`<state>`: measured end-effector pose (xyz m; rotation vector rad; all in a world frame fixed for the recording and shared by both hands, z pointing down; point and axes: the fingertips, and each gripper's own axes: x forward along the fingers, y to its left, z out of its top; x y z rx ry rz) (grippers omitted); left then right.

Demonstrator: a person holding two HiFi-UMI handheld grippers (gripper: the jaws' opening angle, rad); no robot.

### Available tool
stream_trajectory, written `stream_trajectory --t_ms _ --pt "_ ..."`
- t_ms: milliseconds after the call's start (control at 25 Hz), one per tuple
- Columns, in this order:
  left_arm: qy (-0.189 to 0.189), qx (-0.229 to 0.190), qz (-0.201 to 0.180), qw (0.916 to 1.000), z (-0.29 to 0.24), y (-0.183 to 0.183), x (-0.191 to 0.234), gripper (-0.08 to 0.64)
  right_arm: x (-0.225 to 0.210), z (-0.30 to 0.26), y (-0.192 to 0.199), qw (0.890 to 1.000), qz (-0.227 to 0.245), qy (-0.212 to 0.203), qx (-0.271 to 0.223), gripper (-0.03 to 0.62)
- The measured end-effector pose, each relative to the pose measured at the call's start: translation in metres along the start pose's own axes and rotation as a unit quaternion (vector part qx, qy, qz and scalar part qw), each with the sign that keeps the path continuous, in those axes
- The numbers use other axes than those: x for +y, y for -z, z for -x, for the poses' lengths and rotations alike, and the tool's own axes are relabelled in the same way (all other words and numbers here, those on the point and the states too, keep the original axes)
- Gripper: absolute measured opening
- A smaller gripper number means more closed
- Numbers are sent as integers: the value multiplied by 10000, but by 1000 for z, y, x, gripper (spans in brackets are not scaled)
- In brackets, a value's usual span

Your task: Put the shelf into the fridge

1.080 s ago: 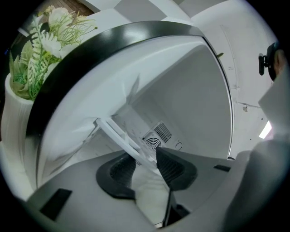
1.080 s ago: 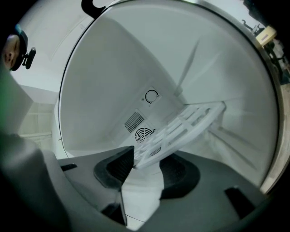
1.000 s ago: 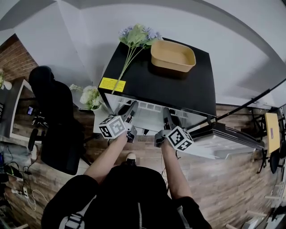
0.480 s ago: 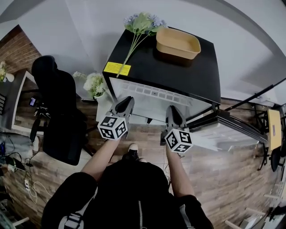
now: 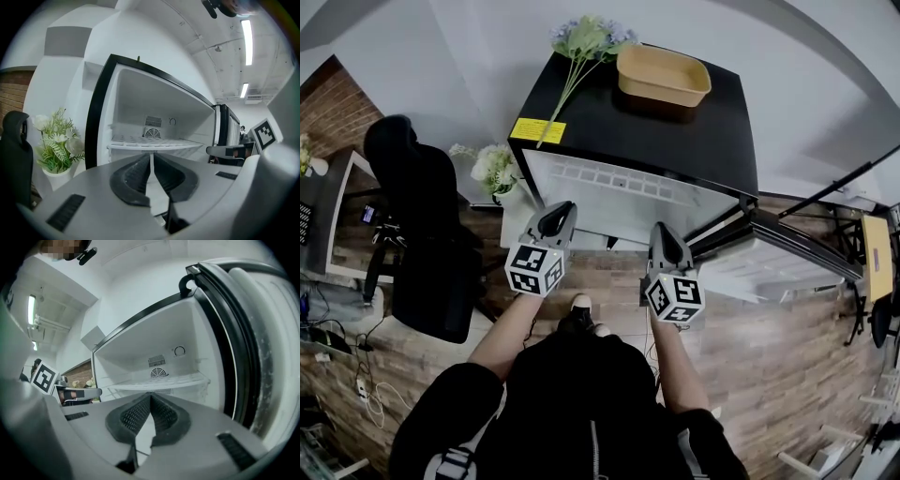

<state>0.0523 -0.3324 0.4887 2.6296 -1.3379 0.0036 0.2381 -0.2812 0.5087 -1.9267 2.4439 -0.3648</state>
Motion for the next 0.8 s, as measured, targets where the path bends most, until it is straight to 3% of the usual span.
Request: stream_trajectory --t_ms 800 --pt "44 -84 295 9995 -7 1 -4 43 -7 4 -9 10000 -8 48 -81 9"
